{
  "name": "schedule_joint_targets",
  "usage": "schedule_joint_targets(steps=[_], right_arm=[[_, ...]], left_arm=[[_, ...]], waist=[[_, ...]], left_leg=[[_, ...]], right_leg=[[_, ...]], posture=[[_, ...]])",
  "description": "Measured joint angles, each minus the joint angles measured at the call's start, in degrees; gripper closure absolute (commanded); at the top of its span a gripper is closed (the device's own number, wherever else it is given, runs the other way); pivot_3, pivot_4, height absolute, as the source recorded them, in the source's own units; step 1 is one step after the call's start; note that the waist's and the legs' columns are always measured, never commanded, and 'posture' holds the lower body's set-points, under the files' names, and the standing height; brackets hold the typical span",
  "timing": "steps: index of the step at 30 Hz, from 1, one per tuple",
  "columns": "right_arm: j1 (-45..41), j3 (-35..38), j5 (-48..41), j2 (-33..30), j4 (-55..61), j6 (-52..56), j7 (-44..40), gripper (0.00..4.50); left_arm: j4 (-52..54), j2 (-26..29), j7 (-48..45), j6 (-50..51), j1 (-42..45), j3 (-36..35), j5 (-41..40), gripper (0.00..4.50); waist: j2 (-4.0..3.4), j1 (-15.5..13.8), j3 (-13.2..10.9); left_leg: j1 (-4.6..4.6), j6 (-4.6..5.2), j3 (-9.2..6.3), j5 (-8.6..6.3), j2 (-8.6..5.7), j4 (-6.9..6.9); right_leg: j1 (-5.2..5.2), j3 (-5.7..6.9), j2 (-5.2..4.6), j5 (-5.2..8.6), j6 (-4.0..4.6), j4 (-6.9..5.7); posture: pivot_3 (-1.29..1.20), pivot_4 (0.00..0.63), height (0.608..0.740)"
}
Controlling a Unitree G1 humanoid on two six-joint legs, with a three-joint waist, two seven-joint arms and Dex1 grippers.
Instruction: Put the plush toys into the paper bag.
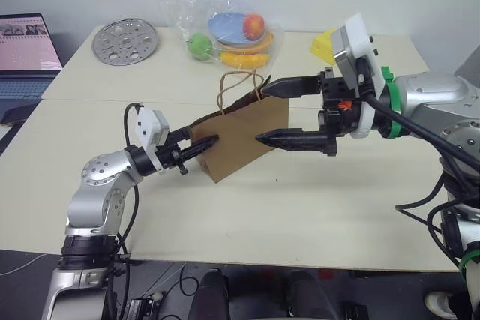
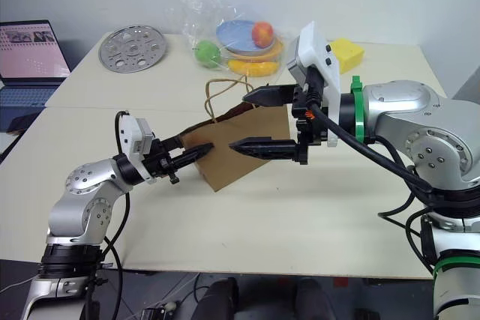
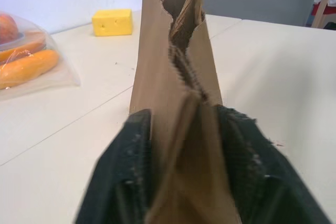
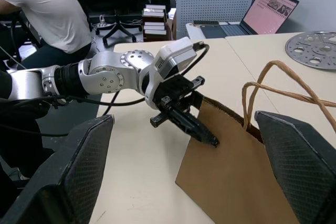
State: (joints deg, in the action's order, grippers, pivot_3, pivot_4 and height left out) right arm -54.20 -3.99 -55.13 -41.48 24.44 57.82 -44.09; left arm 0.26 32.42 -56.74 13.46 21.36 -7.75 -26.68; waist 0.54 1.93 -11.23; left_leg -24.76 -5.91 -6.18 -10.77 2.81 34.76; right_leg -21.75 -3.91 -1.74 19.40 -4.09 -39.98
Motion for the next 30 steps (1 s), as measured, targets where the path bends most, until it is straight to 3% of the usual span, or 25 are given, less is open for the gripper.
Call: schedule_joint_targets(steps=[3, 10, 15, 20, 24, 30], right_arm=[[1.0, 0.3, 0.0, -0.1, 0.2, 0.0, 0.3, 0.0], [2.0, 1.4, 1.3, -3.1, 0.1, 0.1, -0.4, 0.0], [2.1, 9.2, -0.8, -10.8, -2.5, 3.1, -2.1, 0.0], [2.3, 12.1, -4.2, -12.9, -2.8, 6.4, -2.1, 0.0], [3.9, 14.9, -6.4, -19.4, -3.2, 11.1, -2.0, 0.0], [8.1, 16.2, -9.2, -19.1, 0.3, 12.8, -0.8, 0.0]], left_arm=[[0.0, 0.0, -0.1, 0.2, 0.4, 0.0, -0.1, 4.46], [-4.3, 1.0, -3.8, 3.0, 5.8, 0.1, -1.7, 4.46], [-13.4, 5.0, -21.3, 6.3, 16.8, 3.4, -4.9, 4.46], [-19.1, 4.7, -29.4, 5.8, 22.0, 5.9, -4.5, 4.46], [-24.5, 4.9, -34.4, -2.1, 21.6, 12.7, -3.7, 4.46], [-28.0, 4.2, -35.2, -10.0, 20.5, 17.0, -4.8, 4.46]], waist=[[0.0, 0.0, 0.0], [0.0, 0.0, 0.0], [0.01, -0.2, 0.0], [0.0, 0.9, 0.0], [-0.02, 1.1, 0.0], [-0.01, 1.2, 0.0]], left_leg=[[0.0, 0.0, -0.01, 0.0, 0.0, 0.0], [0.0, 0.0, -0.03, 0.0, 0.0, 0.03], [-0.02, 0.0, -0.05, 0.0, -0.03, 0.03], [-0.02, 0.0, -0.04, 0.0, -0.02, 0.0], [-0.02, 0.01, -0.03, 0.0, -0.02, -0.03], [-0.02, 0.01, -0.02, 0.0, -0.01, 0.07]], right_leg=[[0.0, 0.01, 0.0, 0.0, 0.0, 0.0], [0.01, 0.05, 0.0, 0.0, 0.0, -0.01], [0.04, 0.11, 0.0, 0.0, 0.0, 0.03], [0.02, 0.09, 0.0, 0.0, 0.0, 0.0], [0.01, 0.09, 0.0, 0.01, 0.0, 0.01], [0.04, 0.04, 0.0, 0.01, 0.0, -0.02]], posture=[[0.0, 0.15, 0.74], [0.0, 0.15, 0.74], [0.0, 0.15, 0.74], [0.0, 0.15, 0.74], [0.0, 0.15, 0.74], [0.0, 0.15, 0.74]])
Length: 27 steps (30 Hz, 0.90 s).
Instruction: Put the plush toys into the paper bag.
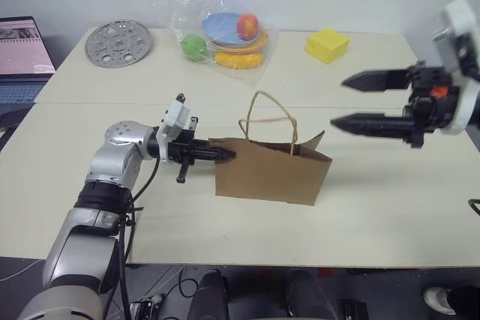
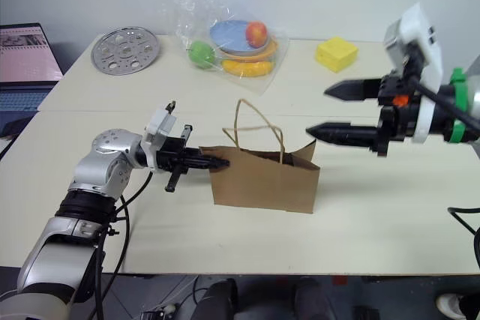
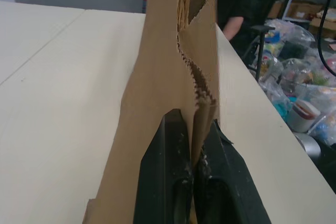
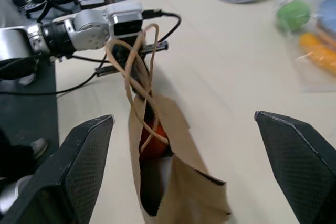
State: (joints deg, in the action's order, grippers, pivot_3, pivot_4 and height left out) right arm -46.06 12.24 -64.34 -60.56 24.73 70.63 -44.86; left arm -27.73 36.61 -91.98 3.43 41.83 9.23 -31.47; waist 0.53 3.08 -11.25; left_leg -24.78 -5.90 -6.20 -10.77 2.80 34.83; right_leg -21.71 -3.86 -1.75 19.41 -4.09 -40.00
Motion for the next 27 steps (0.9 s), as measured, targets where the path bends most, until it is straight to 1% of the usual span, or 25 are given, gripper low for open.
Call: schedule_joint_targets(steps=[3, 9, 13, 15, 16, 21, 23, 25, 27], right_arm=[[0.1, -0.1, 0.3, 0.0, -0.2, -0.7, -0.2, 0.0], [0.1, -2.1, 1.8, 0.4, -1.4, -2.6, -1.5, 0.0], [0.2, -2.6, 3.1, 0.7, -3.2, -4.2, -3.5, 0.0], [0.6, -2.7, 4.6, 1.2, -3.9, -5.7, -3.6, 0.0], [1.2, -2.7, 4.9, 1.5, -4.1, -6.2, -3.5, 0.0], [7.3, -1.6, 6.9, 2.3, -4.2, -8.2, -3.2, 0.0], [8.5, -1.5, 8.1, 2.3, -4.3, -9.5, -3.4, 0.0], [10.9, -0.8, 10.1, 2.2, -5.0, -11.8, -3.9, 0.0], [13.2, -0.4, 12.6, 2.2, -7.2, -14.1, -4.5, 0.0]], left_arm=[[-0.9, -0.5, 0.0, -1.4, 0.1, -0.3, 0.1, 3.85], [1.1, 1.7, -0.1, 0.9, -0.3, -1.3, 0.1, 2.03], [9.1, 6.4, 1.2, 7.6, -2.4, -5.0, -0.9, 0.8], [13.2, 9.1, 3.4, 11.4, -3.5, -8.2, -2.2, 0.12], [14.5, 10.1, 5.0, 13.5, -3.9, -9.9, -2.6, 0.04], [18.5, 15.4, 14.3, 24.0, -5.2, -18.0, -4.9, 0.04], [19.2, 16.2, 18.0, 26.0, -5.4, -19.1, -4.3, 0.04], [20.1, 17.5, 21.6, 27.3, -6.6, -19.1, -2.0, 0.04], [19.3, 17.4, 24.3, 24.7, -6.6, -18.6, 1.6, 0.04]], waist=[[0.0, 0.0, 0.0], [0.0, 0.1, 0.0], [0.0, 0.3, 0.0], [-0.01, 0.3, 0.0], [-0.01, 0.2, 0.0], [0.0, 0.2, 0.0], [0.0, 0.0, 0.0], [0.0, 0.0, 0.0], [0.01, -0.2, 0.0]], left_leg=[[0.0, 0.0, -0.02, 0.0, 0.0, 0.03], [0.0, 0.0, -0.02, 0.0, 0.0, 0.01], [0.0, 0.0, -0.02, 0.0, 0.01, -0.02], [0.0, 0.0, -0.03, 0.0, 0.02, -0.02], [0.0, 0.0, -0.04, 0.0, 0.02, -0.02], [0.0, 0.0, -0.02, 0.0, 0.01, 0.01], [0.01, 0.0, -0.03, 0.0, 0.01, 0.01], [0.01, 0.0, -0.02, 0.0, 0.01, 0.02], [0.01, -0.01, -0.02, 0.01, 0.0, 0.05]], right_leg=[[0.02, 0.01, 0.0, 0.0, 0.0, 0.0], [0.0, 0.02, 0.01, 0.0, 0.0, 0.0], [-0.02, 0.0, 0.01, 0.0, 0.0, -0.01], [-0.02, 0.01, 0.01, 0.0, -0.01, -0.02], [-0.01, 0.02, 0.01, 0.0, -0.01, -0.02], [0.0, 0.01, 0.0, 0.0, -0.01, -0.02], [0.0, 0.02, 0.0, 0.0, -0.01, -0.03], [0.02, 0.01, 0.0, 0.0, -0.01, -0.02], [0.02, 0.02, 0.0, 0.0, -0.01, -0.02]], posture=[[0.0, 0.15, 0.74], [0.0, 0.15, 0.74], [0.0, 0.15, 0.74], [0.0, 0.15, 0.74], [0.0, 0.15, 0.74], [0.0, 0.15, 0.74], [0.0, 0.15, 0.74], [0.0, 0.15, 0.74], [0.0, 0.15, 0.74]])
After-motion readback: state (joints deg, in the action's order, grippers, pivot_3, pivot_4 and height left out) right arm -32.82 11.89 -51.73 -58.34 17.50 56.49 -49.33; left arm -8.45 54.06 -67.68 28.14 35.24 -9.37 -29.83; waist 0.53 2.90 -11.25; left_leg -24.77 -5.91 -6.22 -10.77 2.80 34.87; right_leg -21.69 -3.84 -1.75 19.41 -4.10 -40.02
